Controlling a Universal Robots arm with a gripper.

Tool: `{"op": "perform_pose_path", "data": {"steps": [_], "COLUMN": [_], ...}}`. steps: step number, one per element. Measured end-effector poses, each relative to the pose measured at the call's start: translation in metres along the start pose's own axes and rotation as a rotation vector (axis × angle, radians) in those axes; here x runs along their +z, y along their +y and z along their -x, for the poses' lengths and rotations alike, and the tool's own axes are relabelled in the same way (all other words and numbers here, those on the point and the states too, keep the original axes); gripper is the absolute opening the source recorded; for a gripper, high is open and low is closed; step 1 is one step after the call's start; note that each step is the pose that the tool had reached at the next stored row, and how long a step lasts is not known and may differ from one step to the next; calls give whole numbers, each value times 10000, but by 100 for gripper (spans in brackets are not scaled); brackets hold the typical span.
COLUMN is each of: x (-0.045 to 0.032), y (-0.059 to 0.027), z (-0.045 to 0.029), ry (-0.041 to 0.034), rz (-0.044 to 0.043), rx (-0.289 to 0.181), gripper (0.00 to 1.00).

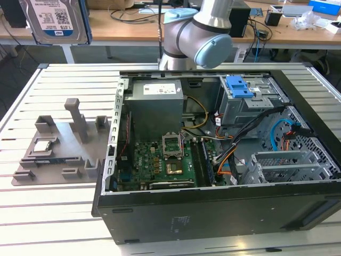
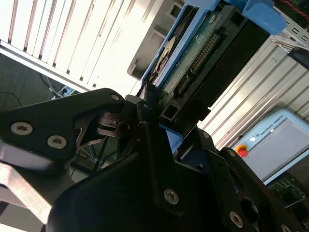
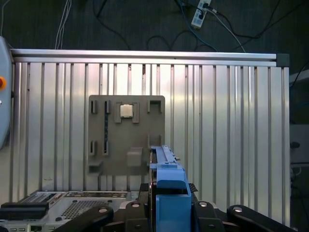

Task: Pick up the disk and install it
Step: 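Pick up the disk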

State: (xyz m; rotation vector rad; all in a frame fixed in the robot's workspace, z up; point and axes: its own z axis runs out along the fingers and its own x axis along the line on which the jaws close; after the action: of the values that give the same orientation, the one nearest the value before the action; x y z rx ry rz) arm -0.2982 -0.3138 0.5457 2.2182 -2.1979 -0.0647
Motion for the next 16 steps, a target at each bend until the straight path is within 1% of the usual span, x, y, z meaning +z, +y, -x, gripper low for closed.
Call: {"op": "perform_pose_path", "data": {"steps": [7, 11, 16], "x": [-6, -10, -15], "y": [-134, -250, -331], "z": [-1, -2, -3], "ry": [0, -1, 0], "rz": [4, 7, 13], "rx": [0, 0, 0], "gripper": [37, 37, 37]}}
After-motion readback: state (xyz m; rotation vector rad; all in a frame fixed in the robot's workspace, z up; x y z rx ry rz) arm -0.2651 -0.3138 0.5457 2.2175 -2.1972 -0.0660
